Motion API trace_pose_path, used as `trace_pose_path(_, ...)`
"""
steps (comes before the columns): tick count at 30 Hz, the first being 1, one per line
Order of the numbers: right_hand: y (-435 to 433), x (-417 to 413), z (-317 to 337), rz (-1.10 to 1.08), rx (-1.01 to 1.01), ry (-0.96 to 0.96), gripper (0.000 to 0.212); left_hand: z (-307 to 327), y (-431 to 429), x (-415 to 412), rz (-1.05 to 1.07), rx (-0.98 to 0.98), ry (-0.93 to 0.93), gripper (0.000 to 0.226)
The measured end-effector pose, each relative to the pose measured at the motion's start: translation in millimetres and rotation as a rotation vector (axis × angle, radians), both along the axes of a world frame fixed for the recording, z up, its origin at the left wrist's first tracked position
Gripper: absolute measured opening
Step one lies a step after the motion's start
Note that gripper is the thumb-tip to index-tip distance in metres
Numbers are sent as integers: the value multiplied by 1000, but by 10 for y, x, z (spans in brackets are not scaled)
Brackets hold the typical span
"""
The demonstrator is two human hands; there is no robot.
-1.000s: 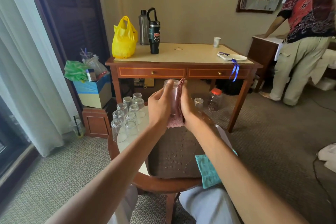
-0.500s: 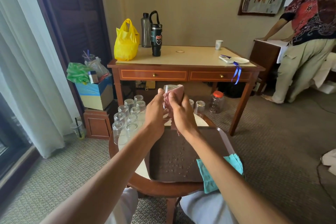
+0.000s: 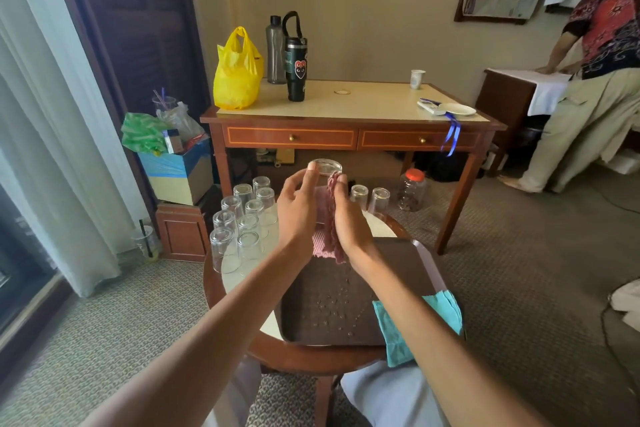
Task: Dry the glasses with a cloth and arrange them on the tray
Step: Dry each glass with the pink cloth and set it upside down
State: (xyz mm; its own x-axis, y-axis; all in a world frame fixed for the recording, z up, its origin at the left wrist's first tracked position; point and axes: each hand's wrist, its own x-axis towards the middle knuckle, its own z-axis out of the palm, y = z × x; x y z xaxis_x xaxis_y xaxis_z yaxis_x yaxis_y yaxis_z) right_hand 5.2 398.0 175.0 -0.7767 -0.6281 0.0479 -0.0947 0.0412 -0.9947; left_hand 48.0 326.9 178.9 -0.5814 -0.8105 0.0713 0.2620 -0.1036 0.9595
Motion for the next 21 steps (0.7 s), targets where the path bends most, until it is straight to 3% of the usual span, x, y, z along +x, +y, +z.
trace_pose_path(5, -28, -31, -217, 61, -47, 157, 47, -49, -106, -16, -32, 68, 8, 34)
trace_pose_path(9, -13, -124, -57, -73, -127, 84, 46, -102, -56, -85, -111, 74, -35, 27)
trace_pose_path(14, -7, -171, 128, -125, -102, -65, 68, -41, 36, -113, -124, 21, -56, 18)
trace_pose_path(17, 4, -133, 47, -92, -4, -42, 74, -23, -13, -119, -101, 30, -82, 36)
trace_pose_path(21, -8, -27, -155, 56, -22, 109, 52, -80, -150, -104, -75, 121, -47, 35)
